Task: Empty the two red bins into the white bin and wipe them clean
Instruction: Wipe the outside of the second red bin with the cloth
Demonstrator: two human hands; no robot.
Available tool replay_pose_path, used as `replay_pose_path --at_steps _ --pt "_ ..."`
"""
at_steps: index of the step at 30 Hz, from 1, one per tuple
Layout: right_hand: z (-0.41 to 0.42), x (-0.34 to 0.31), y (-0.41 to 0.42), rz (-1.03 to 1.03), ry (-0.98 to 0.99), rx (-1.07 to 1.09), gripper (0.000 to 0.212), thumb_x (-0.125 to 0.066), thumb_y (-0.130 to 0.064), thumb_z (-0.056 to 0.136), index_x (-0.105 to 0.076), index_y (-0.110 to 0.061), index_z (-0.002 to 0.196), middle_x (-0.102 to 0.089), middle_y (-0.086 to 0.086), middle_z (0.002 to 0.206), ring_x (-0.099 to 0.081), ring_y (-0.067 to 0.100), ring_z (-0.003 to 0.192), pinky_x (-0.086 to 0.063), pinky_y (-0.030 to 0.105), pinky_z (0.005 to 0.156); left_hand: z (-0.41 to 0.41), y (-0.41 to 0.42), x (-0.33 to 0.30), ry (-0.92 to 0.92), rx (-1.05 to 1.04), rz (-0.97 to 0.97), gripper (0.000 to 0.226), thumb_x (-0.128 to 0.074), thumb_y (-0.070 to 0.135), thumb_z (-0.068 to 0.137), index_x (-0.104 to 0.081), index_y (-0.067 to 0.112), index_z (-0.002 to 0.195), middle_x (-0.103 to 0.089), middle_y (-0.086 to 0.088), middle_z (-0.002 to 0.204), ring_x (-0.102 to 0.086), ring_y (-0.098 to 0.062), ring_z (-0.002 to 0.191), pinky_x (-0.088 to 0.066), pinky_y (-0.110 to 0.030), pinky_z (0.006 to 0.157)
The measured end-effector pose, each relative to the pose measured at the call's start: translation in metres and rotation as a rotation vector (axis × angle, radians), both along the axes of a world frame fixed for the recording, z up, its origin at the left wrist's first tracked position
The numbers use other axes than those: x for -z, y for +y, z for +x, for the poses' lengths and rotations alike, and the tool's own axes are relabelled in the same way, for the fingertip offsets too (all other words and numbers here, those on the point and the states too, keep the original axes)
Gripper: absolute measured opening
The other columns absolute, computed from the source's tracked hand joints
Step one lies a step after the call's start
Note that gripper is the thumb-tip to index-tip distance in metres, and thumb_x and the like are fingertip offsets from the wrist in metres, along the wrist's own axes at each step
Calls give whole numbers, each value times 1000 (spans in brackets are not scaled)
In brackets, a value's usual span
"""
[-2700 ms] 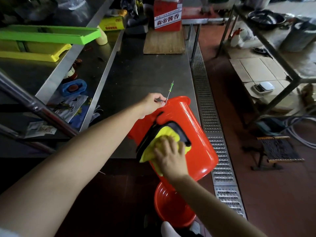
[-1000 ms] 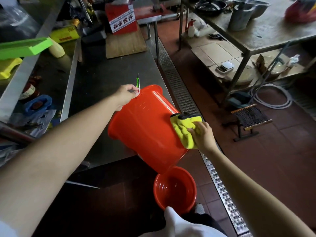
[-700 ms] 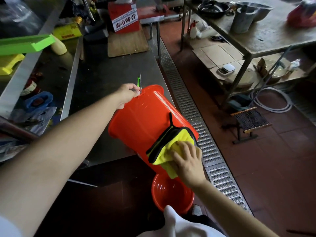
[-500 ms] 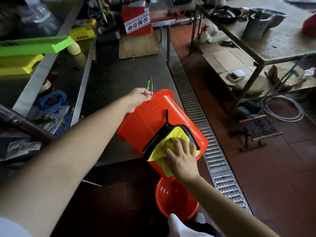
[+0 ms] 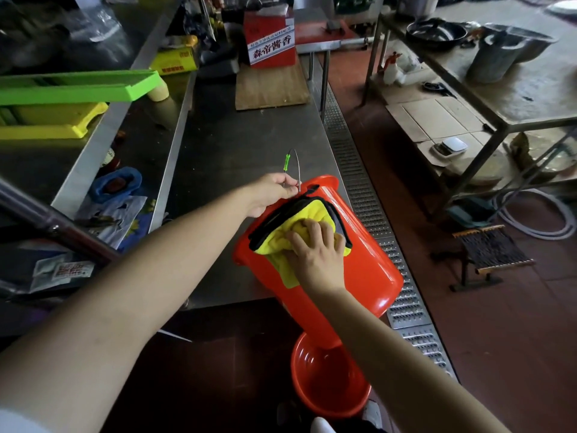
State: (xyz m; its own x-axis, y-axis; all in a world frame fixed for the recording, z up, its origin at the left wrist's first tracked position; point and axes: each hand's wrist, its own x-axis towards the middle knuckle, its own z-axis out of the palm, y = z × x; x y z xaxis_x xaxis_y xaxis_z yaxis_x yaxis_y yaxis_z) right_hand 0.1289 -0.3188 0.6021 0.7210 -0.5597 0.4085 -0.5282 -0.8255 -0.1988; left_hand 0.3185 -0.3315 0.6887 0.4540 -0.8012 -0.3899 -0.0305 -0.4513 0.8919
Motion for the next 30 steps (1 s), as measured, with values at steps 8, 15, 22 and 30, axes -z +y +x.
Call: replay_pose_path --at_steps 8,15,22,30 --pt "-125 44 12 -14 -31 -53 32 -57 -48 92 -61 -29 117 -50 7 134 -45 37 126 -34 52 95 -3 6 -4 29 5 50 9 -60 13 97 -64 20 100 -70 -6 106 -68 -17 90 -58 -32 74" --pt "-134 39 5 44 -2 -13 35 -63 -43 84 -62 -32 118 -49 6 132 -46 37 123 -36 50 92 -8 10 -6 11 -32 56 11 -60 11 96 -65 21 97 -71 -5 103 -68 -19 94 -56 -33 76" --pt "-21 -17 -37 137 31 41 38 -64 -47 88 -65 -29 122 -53 7 133 -45 37 124 -37 50 96 -13 11 -2 -99 -68 3 19 -59 3 95 -61 20 85 -65 -5 114 -58 -13 99 -43 -24 98" --pt "-49 0 -41 145 -48 -32 39 -72 -42 84 -62 -33 121 -55 3 127 -50 35 118 -42 49 89 -15 15 6 -211 -89 -13 15 -63 9 94 -67 21 86 -67 8 91 -59 -6 87 -42 -21 93"
